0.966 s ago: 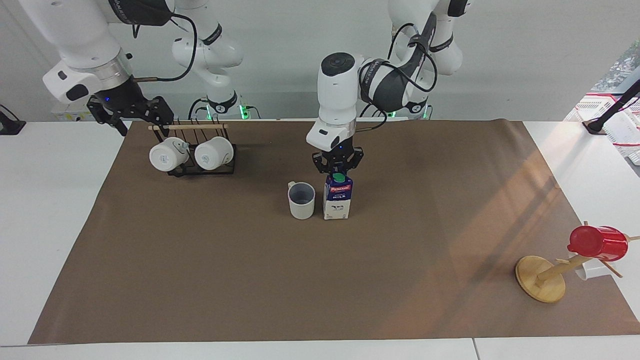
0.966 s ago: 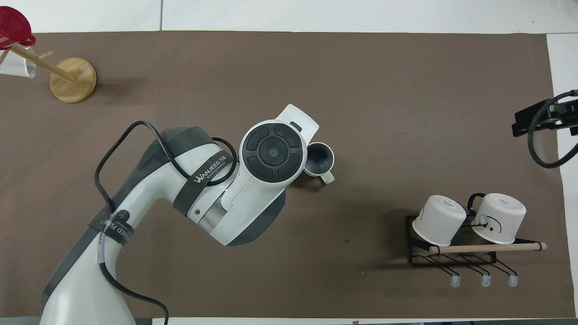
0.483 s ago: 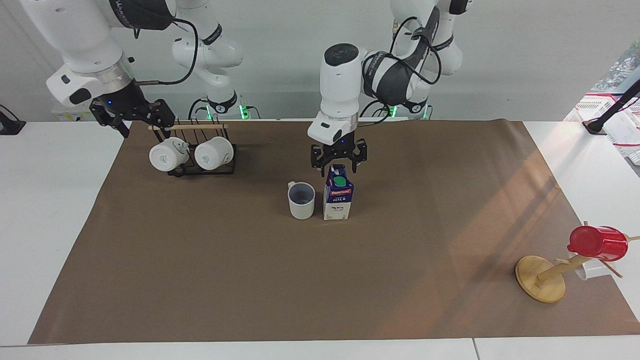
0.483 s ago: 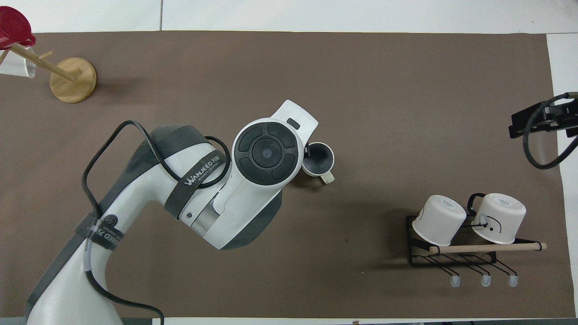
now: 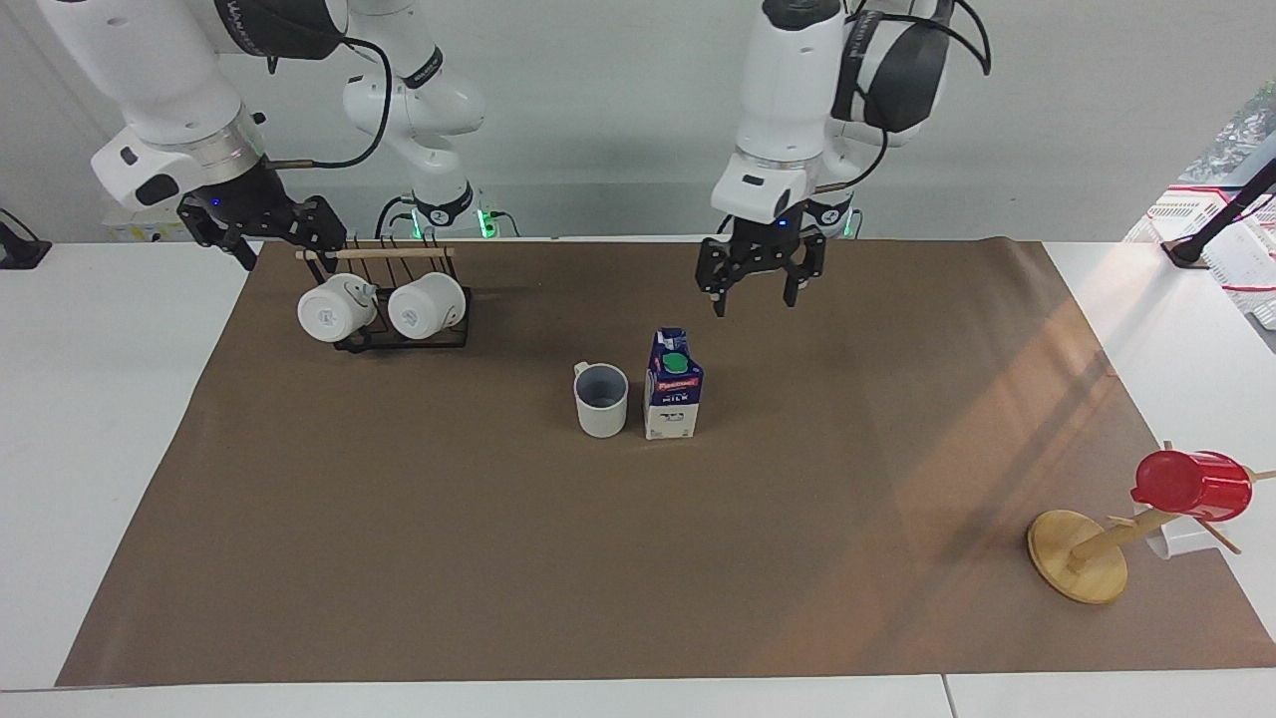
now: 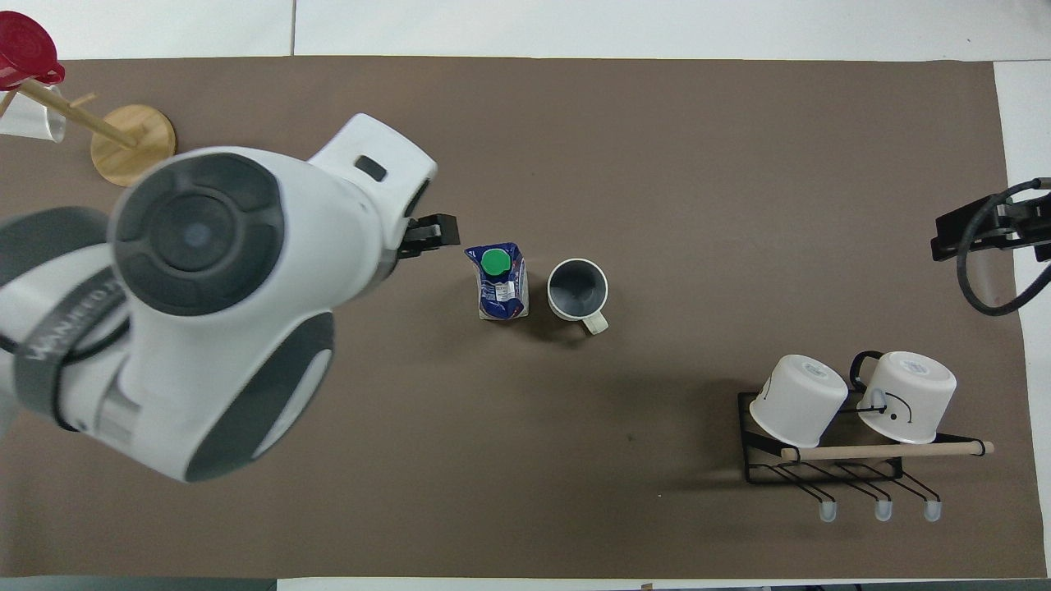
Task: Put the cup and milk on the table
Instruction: 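Release the milk carton and withdraw the left gripper to rest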
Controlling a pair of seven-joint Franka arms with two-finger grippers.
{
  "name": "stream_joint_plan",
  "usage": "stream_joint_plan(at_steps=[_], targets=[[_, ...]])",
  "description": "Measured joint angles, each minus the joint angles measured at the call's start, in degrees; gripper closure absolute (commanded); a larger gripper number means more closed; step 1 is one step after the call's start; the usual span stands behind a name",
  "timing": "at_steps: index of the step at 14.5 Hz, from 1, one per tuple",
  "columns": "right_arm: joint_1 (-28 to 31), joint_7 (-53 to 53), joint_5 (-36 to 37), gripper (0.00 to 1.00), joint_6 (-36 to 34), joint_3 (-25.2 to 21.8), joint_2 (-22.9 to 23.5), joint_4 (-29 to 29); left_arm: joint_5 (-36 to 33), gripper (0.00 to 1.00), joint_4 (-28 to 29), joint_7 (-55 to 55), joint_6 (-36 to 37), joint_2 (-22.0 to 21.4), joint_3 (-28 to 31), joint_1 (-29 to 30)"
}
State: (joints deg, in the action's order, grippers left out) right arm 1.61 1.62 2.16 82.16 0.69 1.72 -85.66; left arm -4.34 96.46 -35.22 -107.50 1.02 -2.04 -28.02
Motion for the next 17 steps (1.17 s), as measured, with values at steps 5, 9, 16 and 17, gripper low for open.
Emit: stream_joint_plan(at_steps=[5,9,16,17], targets=[[0.00,0.00,0.00,0.00,0.00,0.00,-0.01,-0.03,1.66,0.00,0.17,16.37,3.39,-0.82,0.51,10.36],[0.00,0.00,0.00,0.00,0.00,0.00,-0.01,-0.04,1.69,0.00,-0.43,25.56,5.98,-0.92,0.64,16.70],[0.00,0.00,0.00,0.00,0.00,0.00,-0.01,-0.05,2.30,0.00,-3.87,32.87,13.23,-1.50,0.82,22.42],[0.00,0.00,0.00,0.00,0.00,0.00,-0.01,-0.05,3.18,0.00,-4.25,33.51,13.86,-1.50,0.86,23.28]])
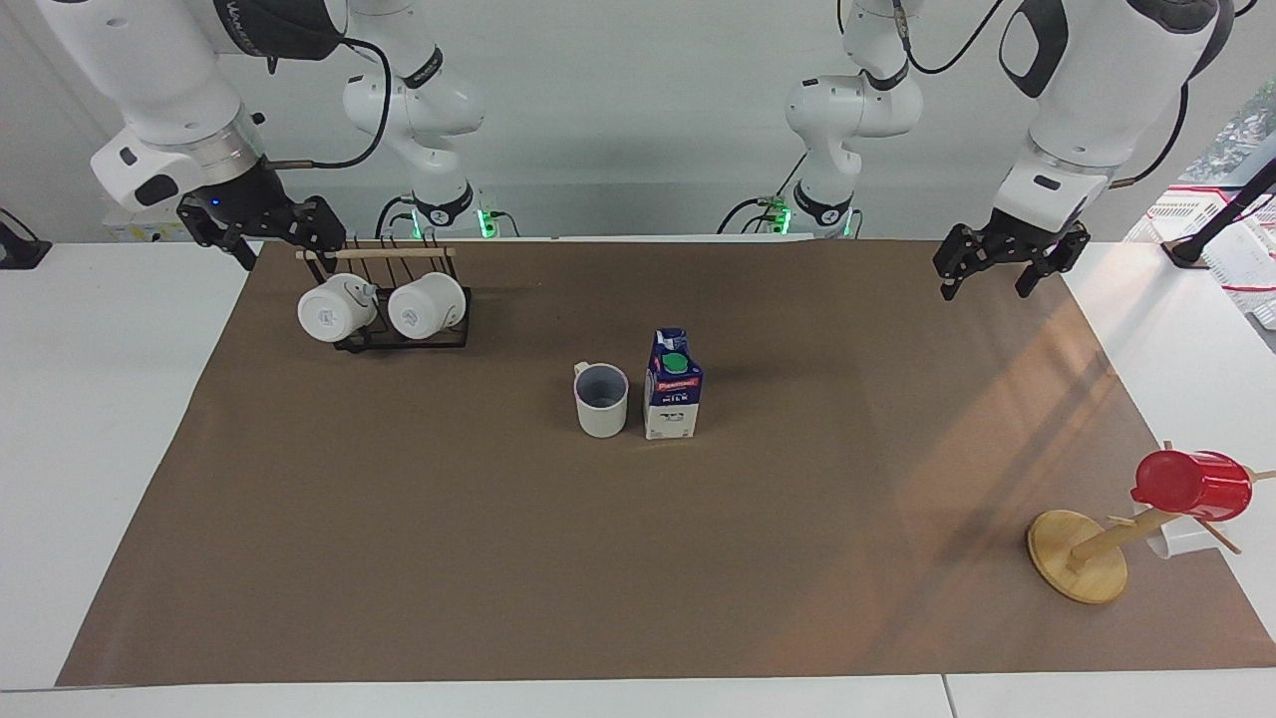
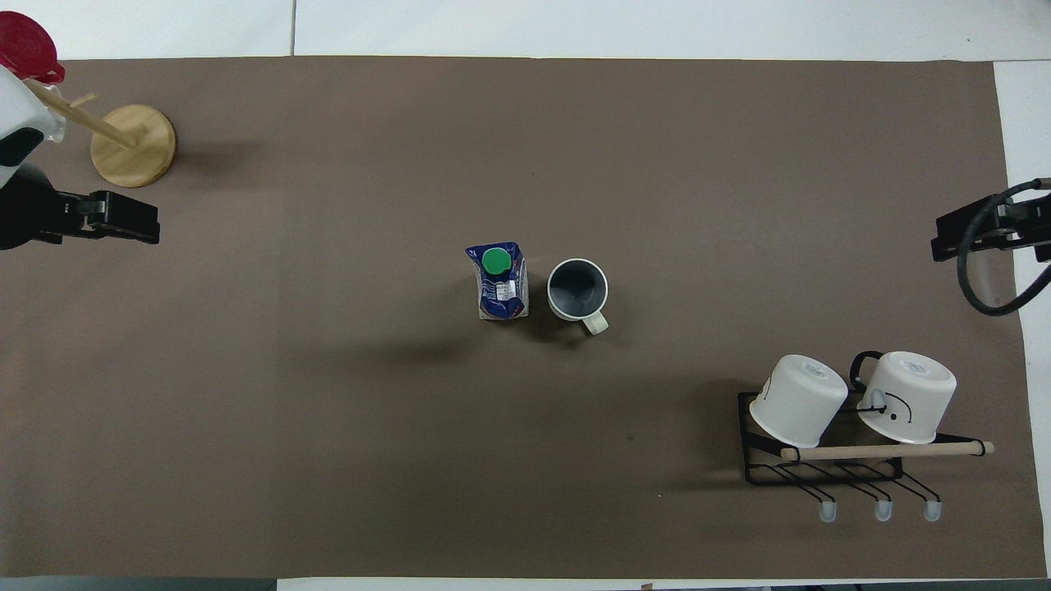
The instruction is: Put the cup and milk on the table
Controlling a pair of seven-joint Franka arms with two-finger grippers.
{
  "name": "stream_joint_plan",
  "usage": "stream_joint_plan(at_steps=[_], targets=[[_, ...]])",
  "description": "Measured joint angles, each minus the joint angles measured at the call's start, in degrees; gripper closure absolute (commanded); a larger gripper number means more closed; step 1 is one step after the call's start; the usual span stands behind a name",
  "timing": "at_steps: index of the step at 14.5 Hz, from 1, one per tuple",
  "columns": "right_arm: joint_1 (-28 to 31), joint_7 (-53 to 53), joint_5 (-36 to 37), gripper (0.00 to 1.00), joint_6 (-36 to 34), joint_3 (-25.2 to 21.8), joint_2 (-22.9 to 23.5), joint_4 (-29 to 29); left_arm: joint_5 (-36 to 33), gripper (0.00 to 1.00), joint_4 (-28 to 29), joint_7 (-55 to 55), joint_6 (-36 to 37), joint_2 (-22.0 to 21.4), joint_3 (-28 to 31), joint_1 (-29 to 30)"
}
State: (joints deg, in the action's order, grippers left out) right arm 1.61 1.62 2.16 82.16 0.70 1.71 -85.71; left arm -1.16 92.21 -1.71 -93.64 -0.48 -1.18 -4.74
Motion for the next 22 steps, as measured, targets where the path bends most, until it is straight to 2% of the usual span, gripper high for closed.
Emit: stream_joint_plan(at_steps=[7,14,22], targets=[[0.00,0.00,0.00,0.00,0.00,0.00,-0.01,-0.03,0.68,0.00,-2.14,1.31,4.61,0.00,0.07,1.41],[0.01,0.00,0.00,0.00,0.06,0.00,-0.02,-0.03,0.68,0.00,-2.33,2.93,4.94,0.05,0.06,1.41],[0.07,0.00,-0.91,0.00,3.13,0.03,-0.03,-0.44,0.68,0.00,-2.34,2.96,5.05,0.05,0.07,1.42]])
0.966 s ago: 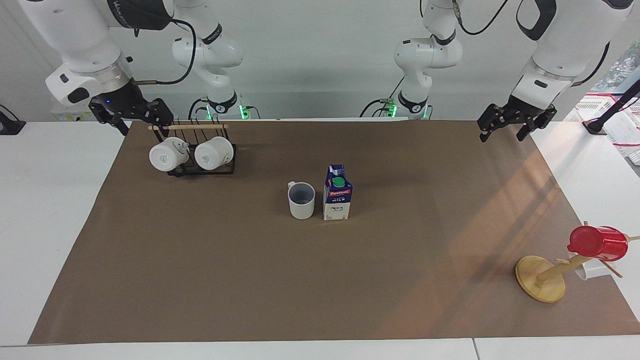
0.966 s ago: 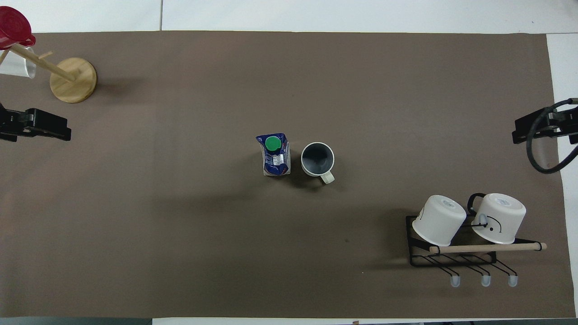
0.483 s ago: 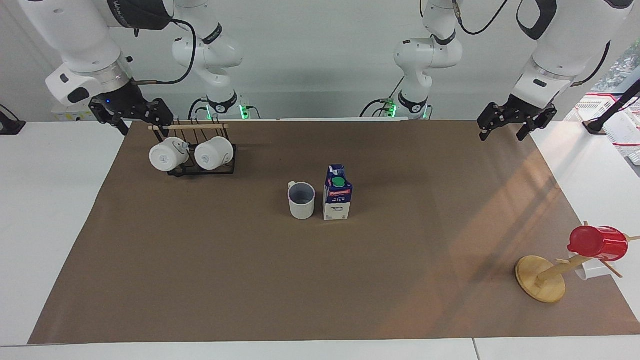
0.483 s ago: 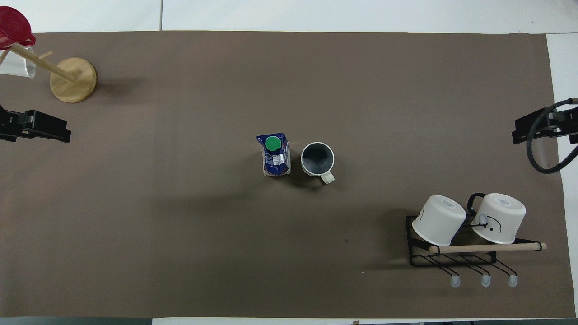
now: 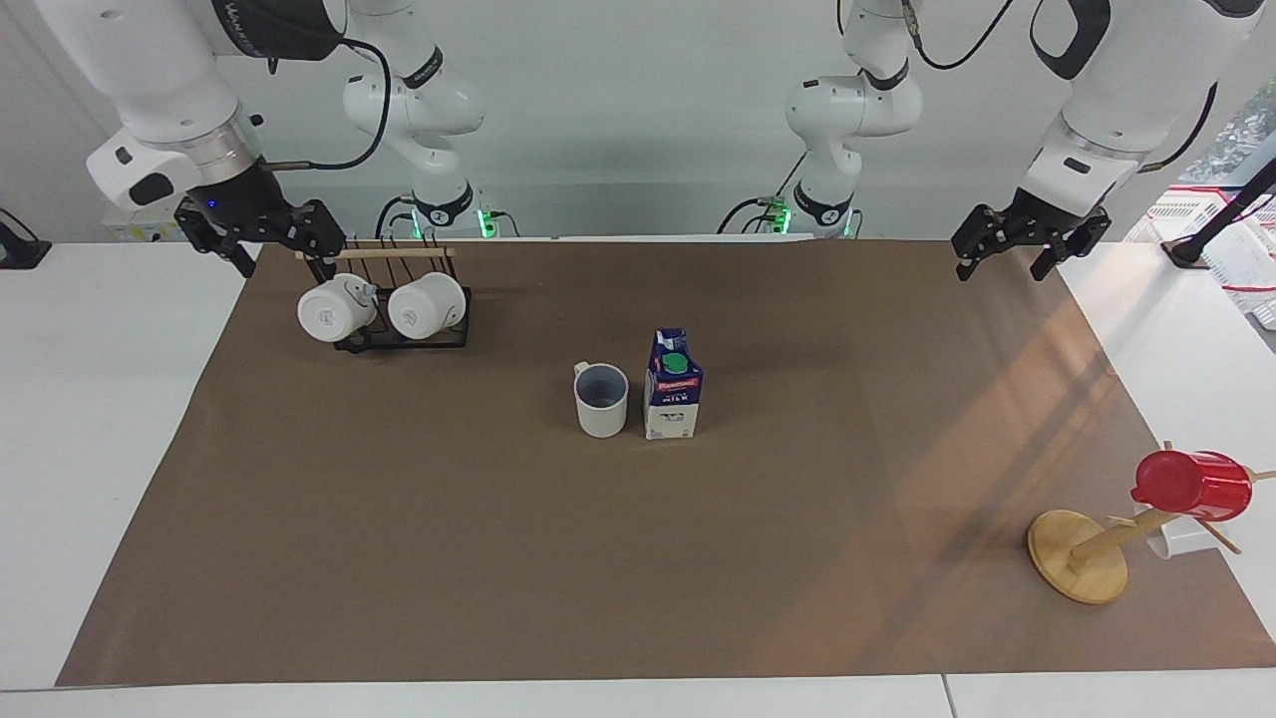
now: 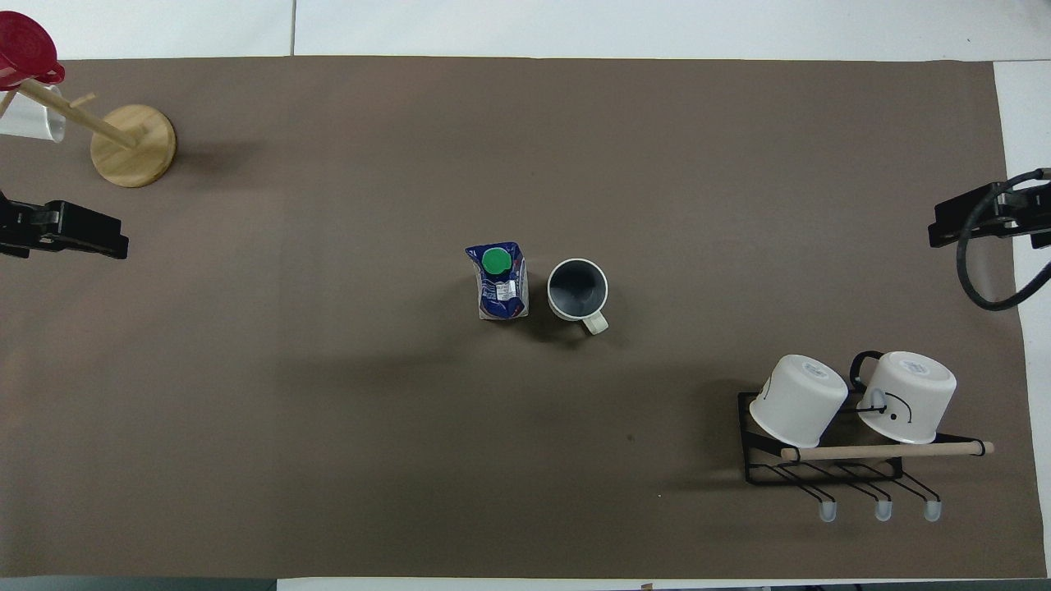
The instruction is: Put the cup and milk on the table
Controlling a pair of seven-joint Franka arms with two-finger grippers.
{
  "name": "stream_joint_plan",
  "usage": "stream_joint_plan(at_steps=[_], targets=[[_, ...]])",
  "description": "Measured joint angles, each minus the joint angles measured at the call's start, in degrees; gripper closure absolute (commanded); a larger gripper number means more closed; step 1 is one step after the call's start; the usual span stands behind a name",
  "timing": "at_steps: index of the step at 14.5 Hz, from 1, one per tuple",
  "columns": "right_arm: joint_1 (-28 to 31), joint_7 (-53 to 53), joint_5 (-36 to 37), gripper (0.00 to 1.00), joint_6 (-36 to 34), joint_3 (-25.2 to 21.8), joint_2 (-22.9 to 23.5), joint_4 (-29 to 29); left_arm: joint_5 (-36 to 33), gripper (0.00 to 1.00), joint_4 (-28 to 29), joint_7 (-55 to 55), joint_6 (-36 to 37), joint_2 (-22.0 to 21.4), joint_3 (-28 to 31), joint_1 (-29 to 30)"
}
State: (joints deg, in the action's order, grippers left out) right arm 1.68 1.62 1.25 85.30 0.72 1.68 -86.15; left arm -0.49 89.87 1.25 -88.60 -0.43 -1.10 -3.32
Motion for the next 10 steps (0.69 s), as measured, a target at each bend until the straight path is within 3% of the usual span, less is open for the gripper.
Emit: stream_joint_plan(at_steps=[10], targets=[[-0.13,-2.41,-0.04,0.00,1.68,0.15,-0.07,-1.15,0.41,0.00,0.00,0.02,0.30,0.03,0.00,0.04]])
